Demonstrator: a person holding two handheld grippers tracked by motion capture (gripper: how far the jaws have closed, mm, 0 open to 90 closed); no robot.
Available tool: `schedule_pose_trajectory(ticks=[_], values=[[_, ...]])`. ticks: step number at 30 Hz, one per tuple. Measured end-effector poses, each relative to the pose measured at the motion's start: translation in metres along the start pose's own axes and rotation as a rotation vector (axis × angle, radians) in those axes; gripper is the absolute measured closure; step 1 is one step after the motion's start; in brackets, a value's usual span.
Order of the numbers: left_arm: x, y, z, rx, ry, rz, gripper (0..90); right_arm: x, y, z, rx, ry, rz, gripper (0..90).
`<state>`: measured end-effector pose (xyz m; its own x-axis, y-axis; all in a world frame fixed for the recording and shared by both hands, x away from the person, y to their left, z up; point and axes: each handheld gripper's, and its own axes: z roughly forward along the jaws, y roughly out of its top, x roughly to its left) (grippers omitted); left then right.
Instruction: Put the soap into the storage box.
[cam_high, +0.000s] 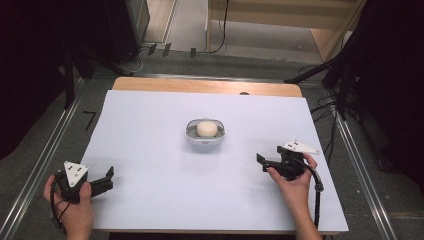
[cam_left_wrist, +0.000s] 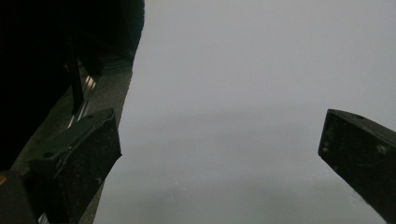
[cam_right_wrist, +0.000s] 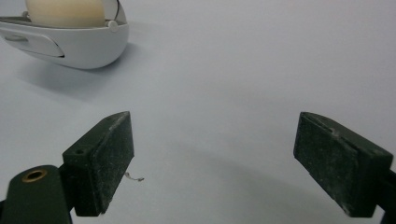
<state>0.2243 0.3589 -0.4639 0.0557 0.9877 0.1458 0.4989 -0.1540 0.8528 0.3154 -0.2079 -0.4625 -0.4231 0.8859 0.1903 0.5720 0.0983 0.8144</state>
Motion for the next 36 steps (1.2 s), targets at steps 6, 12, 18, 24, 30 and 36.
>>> schedule_pose_trajectory(ticks=[6,12,18,24,30,36], values=[[0.0,0.0,0.0,0.001,-0.001,0.0,0.0,-0.008,-0.006,-0.01,-0.008,-0.009,0.001,12.5],[0.001,0.0,0.0,-0.003,-0.004,-0.01,0.0,-0.019,-0.018,-0.019,-0.015,-0.029,0.01,12.5],[0.001,0.0,0.0,-0.003,-0.001,-0.009,0.0,-0.028,-0.025,-0.031,-0.033,-0.031,0.012,11.2],[0.0,0.0,0.0,-0.003,-0.001,-0.01,0.0,-0.042,-0.033,-0.043,-0.044,-0.032,0.033,9.3],[0.001,0.0,0.0,0.001,0.001,-0.007,0.0,-0.054,-0.041,-0.059,-0.054,-0.05,0.047,7.9],[0.0,0.0,0.0,0.001,0.004,-0.004,0.0,-0.069,-0.051,-0.076,-0.061,-0.072,0.072,7.7]])
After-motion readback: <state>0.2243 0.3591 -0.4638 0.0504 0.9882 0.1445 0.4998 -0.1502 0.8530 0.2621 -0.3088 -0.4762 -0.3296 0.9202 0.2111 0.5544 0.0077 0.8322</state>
